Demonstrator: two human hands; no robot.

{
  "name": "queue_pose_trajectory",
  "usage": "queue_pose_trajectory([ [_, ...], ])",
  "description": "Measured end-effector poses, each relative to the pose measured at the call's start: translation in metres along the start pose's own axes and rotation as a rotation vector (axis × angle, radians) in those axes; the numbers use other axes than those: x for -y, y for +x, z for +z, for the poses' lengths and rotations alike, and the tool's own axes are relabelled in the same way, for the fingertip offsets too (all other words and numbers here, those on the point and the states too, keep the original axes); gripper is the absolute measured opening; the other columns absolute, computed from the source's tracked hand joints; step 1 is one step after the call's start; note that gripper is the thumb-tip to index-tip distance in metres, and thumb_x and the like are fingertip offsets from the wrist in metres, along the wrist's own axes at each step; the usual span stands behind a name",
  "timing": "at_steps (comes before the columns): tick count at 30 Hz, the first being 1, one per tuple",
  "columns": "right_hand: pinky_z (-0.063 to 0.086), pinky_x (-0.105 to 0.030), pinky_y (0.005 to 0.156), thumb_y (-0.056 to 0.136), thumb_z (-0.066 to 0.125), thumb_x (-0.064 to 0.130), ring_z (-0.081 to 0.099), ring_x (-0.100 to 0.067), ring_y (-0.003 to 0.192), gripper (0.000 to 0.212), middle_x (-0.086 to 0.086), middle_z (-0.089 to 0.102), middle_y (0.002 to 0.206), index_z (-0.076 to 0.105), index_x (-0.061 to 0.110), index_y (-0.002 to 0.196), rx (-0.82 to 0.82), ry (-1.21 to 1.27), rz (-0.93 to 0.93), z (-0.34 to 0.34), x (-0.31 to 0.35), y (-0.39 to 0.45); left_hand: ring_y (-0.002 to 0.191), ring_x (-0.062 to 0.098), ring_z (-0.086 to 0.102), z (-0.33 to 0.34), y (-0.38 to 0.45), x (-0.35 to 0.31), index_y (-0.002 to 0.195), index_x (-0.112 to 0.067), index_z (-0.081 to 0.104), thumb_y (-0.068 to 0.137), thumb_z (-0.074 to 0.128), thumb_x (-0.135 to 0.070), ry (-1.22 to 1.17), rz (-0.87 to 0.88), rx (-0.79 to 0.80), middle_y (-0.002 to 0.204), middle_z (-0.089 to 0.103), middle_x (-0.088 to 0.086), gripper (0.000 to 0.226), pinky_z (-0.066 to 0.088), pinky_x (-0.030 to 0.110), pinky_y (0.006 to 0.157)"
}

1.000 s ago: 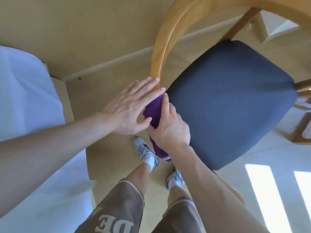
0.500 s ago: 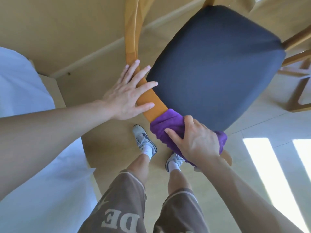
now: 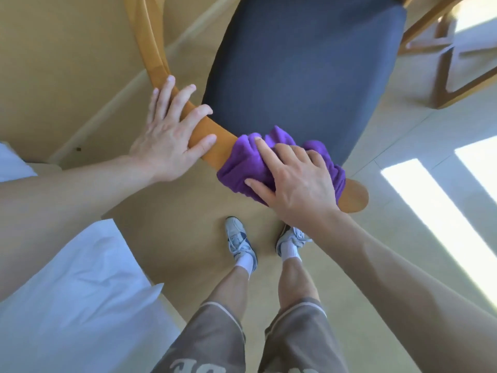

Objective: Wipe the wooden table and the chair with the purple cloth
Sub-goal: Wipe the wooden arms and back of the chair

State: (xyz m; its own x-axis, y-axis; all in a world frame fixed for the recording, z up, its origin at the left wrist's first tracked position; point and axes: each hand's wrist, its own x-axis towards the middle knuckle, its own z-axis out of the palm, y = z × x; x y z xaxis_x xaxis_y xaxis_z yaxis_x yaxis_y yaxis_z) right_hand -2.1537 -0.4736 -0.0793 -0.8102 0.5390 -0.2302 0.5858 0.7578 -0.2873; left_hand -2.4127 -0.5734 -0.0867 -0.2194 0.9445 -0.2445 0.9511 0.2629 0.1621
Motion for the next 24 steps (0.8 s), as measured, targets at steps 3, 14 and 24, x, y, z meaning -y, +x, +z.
queue_pose_trajectory([
  [3, 0.040, -0.046, 0.096, 0.091, 0.029, 0.079, 0.057, -0.029, 0.104, 0.072, 0.002, 0.063, 0.109, 0.052, 0.028, 0.137, 0.000, -0.051, 0.120, -0.005, -0.046, -0.038, 0.153, 0.035, -0.011, -0.002, -0.001, -0.003, 0.139, -0.028, 0.037, 0.100, 0.023, -0.062, 0.011, -0.007, 0.016, 0.164, 0.010, 0.010, 0.053, -0.002, 0.059, 0.122],
  [14, 0.037, -0.048, 0.092, 0.093, 0.035, 0.052, 0.055, -0.032, 0.084, 0.043, -0.003, 0.063, 0.081, 0.055, 0.018, 0.076, -0.128, 0.047, 0.545, 0.000, 0.002, -0.016, 0.086, 0.024, 0.062, 0.006, 0.038, -0.119, 0.073, -0.021, 0.057, 0.098, 0.026, -0.047, -0.006, 0.031, -0.017, 0.080, 0.067, -0.003, 0.048, 0.038, 0.040, 0.093],
  [24, 0.042, -0.036, 0.069, 0.090, 0.032, 0.071, 0.059, -0.026, 0.088, 0.057, 0.005, 0.061, 0.085, 0.061, 0.023, 0.092, 0.012, 0.134, 0.279, -0.011, -0.082, -0.052, 0.066, 0.019, 0.050, 0.011, 0.034, -0.111, 0.071, -0.019, 0.056, 0.097, 0.034, -0.037, -0.034, 0.031, -0.078, 0.070, 0.059, -0.004, 0.039, 0.040, 0.038, 0.076],
])
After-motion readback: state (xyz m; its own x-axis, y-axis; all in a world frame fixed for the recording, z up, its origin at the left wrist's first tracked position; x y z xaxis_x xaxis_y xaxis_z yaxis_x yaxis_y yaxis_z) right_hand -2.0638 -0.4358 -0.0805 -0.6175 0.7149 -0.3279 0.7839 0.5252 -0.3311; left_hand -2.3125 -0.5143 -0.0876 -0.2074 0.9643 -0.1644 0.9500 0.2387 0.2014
